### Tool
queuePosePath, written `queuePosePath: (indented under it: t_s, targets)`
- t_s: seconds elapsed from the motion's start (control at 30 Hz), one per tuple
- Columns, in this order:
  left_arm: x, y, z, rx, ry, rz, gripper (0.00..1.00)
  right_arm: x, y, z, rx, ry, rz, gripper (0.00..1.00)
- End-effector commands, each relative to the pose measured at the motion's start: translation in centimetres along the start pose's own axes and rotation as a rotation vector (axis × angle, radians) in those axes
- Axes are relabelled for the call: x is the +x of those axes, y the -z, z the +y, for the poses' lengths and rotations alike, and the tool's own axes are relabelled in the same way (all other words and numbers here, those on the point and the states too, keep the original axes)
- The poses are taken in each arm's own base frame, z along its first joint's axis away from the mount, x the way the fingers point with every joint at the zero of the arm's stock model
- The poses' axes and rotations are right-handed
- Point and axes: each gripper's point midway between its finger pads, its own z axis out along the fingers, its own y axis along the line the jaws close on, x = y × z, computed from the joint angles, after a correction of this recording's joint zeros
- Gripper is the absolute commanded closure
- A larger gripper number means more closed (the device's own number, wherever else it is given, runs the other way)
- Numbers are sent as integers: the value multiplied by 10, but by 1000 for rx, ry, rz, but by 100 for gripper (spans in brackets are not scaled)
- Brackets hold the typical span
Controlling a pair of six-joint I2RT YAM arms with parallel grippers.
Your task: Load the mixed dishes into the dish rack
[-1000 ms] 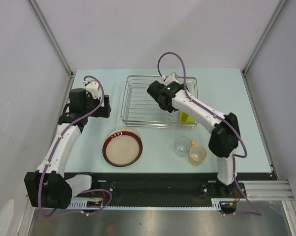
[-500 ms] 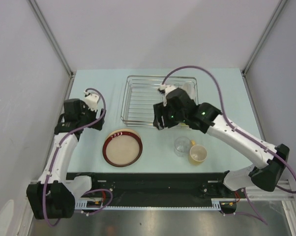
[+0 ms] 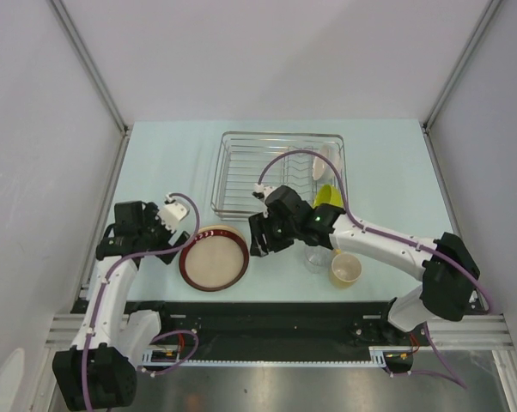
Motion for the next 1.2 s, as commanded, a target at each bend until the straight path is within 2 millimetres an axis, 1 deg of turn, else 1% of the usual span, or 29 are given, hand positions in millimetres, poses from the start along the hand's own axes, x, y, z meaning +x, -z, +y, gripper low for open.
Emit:
queuePosePath:
  t_s: [0.0, 0.03, 0.07, 0.13, 0.17, 0.2, 0.23, 0.27, 0.3, 0.33, 0.37, 0.4, 0.43, 0.5, 0.53, 0.57, 0.67, 0.8, 0.87, 1.0, 1.1, 1.17]
  targets:
    - [-22, 13, 1, 20, -37, -76, 3, -33, 19, -12, 45, -42, -135, 39]
    - [-24, 15, -1, 31, -31, -82, 3, -36, 31, -14, 53, -45, -155, 38]
    - [-27, 16, -1, 36, -25, -91, 2, -28, 34, -20, 80, -44, -140, 37]
    - [-26, 13, -3, 45, -18, -93, 3, -17, 33, -20, 92, -9, -120, 36]
    - [-24, 11, -4, 45, -19, -87, 2, -8, 28, -23, 96, -10, -92, 36]
    - [-15, 4, -4, 41, -19, -68, 3, 0, 23, -18, 73, -5, -60, 37]
    - [-9, -1, -5, 41, -24, -53, 3, 4, 18, -14, 56, -4, -41, 37]
    - [-5, -3, -5, 36, -35, -46, 3, 7, 8, -12, 41, -6, -24, 38]
    - [5, -9, -9, 39, -38, -28, 3, 11, 4, -7, 15, -14, -6, 38]
    - [11, -10, -7, 22, -58, -11, 3, 11, -1, -2, -5, -14, -8, 39]
    - [14, -10, -7, 7, -77, -8, 4, 15, -10, -3, -9, -24, 16, 39]
    - [22, -13, -11, 12, -109, 6, 4, 18, -14, 0, -30, -30, 32, 40]
    - [26, -12, -10, -2, -127, 15, 3, 17, -19, 2, -47, -41, 35, 41]
    - [35, -14, -12, -9, -172, 25, 3, 27, -32, 2, -63, -53, 82, 41]
    - [37, -15, -13, -8, -181, 30, 3, 27, -36, 4, -77, -58, 86, 41]
    - [39, -16, -14, -2, -187, 33, 3, 34, -44, 4, -89, -67, 116, 41]
    - [36, -16, -13, 7, -194, 27, 3, 36, -52, 9, -122, -80, 133, 43]
    - [33, -18, -12, 8, -186, 20, 3, 39, -61, 7, -125, -88, 143, 43]
    - [32, -19, -10, 3, -183, 19, 3, 36, -63, 9, -138, -94, 136, 44]
    - [29, -22, -7, -3, -162, 14, 3, 33, -73, 5, -140, -110, 124, 45]
    - [27, -26, -8, 13, -140, 6, 3, 29, -79, 3, -146, -120, 114, 46]
    - [25, -30, -7, 19, -124, 1, 4, 32, -84, 0, -136, -127, 124, 46]
